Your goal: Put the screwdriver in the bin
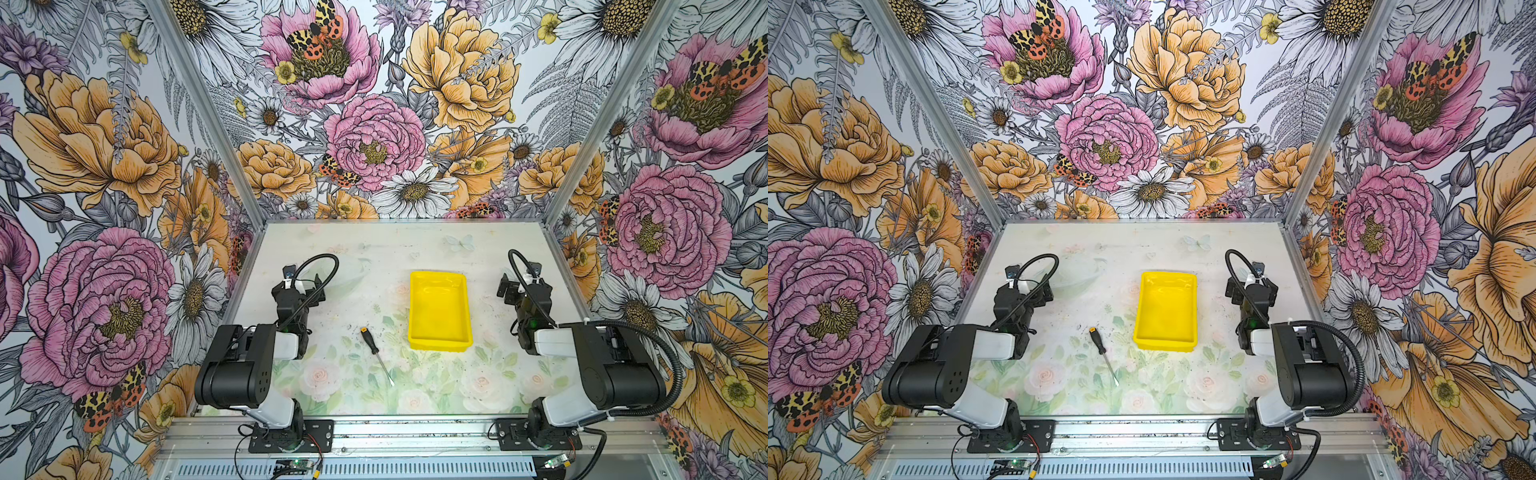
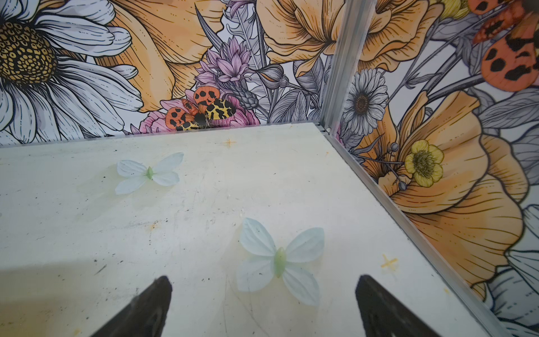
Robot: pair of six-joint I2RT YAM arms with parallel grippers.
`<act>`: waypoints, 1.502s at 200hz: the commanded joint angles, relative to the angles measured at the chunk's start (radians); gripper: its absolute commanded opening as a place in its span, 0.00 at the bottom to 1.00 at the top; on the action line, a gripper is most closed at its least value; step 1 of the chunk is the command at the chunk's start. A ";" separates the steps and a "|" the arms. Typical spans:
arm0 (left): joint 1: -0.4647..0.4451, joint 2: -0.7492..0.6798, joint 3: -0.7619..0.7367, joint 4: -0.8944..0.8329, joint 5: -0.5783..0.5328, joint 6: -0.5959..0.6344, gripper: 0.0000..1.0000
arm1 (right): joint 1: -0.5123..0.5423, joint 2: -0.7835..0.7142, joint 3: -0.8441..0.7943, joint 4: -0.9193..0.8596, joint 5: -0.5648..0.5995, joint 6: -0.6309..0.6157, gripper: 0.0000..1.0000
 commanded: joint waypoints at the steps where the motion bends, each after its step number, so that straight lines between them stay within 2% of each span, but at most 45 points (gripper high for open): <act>1: -0.001 0.000 0.017 0.014 -0.008 0.011 0.99 | 0.001 0.005 -0.005 0.025 -0.011 -0.012 1.00; 130: 0.000 0.001 0.017 0.014 -0.004 0.010 0.99 | 0.001 0.001 -0.007 0.031 -0.013 -0.014 0.99; 185: 0.000 -0.079 0.000 -0.021 -0.093 -0.016 0.99 | 0.013 -0.119 0.033 -0.149 -0.034 -0.030 0.99; 218: 0.002 -0.188 0.012 -0.164 -0.098 -0.027 0.99 | 0.038 -0.230 0.033 -0.267 -0.020 -0.020 0.99; 243: 0.006 -0.289 0.049 -0.366 -0.115 -0.043 0.99 | 0.062 -0.327 0.036 -0.379 0.008 0.016 1.00; 272: 0.004 -0.384 0.112 -0.621 -0.129 -0.112 0.99 | 0.102 -0.461 0.064 -0.574 0.040 0.072 0.99; 300: -0.021 -0.442 0.146 -0.750 -0.152 -0.189 0.99 | 0.129 -0.548 0.136 -0.837 0.101 0.189 0.99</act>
